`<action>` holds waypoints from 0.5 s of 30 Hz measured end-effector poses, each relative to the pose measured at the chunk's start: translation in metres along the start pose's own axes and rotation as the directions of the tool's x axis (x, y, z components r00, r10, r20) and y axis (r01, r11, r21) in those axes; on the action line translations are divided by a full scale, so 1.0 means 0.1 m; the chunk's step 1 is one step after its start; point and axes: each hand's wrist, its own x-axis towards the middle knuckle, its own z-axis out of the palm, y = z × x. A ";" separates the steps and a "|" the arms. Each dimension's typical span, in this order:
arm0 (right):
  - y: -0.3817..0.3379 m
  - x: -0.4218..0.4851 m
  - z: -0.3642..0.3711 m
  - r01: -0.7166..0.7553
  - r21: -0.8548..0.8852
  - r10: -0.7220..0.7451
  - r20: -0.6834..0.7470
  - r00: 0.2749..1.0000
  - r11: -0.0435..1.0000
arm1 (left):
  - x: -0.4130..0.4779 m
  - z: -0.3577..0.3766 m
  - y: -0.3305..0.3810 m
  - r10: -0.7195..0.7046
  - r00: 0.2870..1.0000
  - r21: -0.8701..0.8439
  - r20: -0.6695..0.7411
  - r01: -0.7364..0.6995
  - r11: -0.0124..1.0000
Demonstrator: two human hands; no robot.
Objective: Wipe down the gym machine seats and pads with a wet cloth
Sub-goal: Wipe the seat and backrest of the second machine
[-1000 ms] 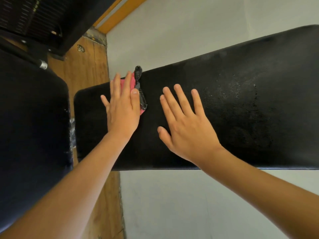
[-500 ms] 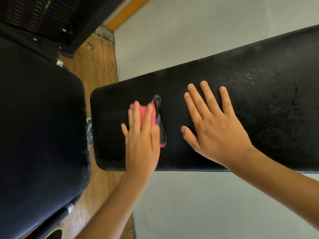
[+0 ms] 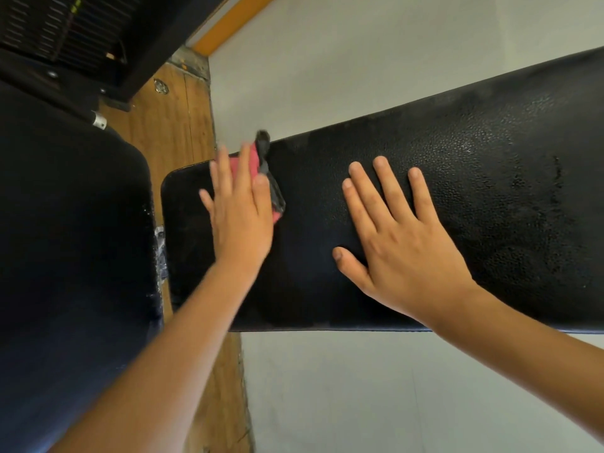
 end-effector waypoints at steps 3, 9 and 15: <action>0.00 0.02 0.00 0.008 0.004 -0.008 0.002 1.000 1.000 | 0.46 -0.11 -0.10 0.003 1.000 0.026 0.014 -0.003 1.000; 0.00 -0.01 -0.01 0.009 0.008 -0.009 -0.010 1.000 1.000 | 0.16 -0.15 -0.33 0.109 0.993 0.005 0.039 -0.109 0.994; -0.02 0.00 -0.01 0.004 0.004 -0.004 -0.014 1.000 1.000 | -1.23 -0.03 -0.77 0.182 0.978 0.010 0.102 -0.184 0.983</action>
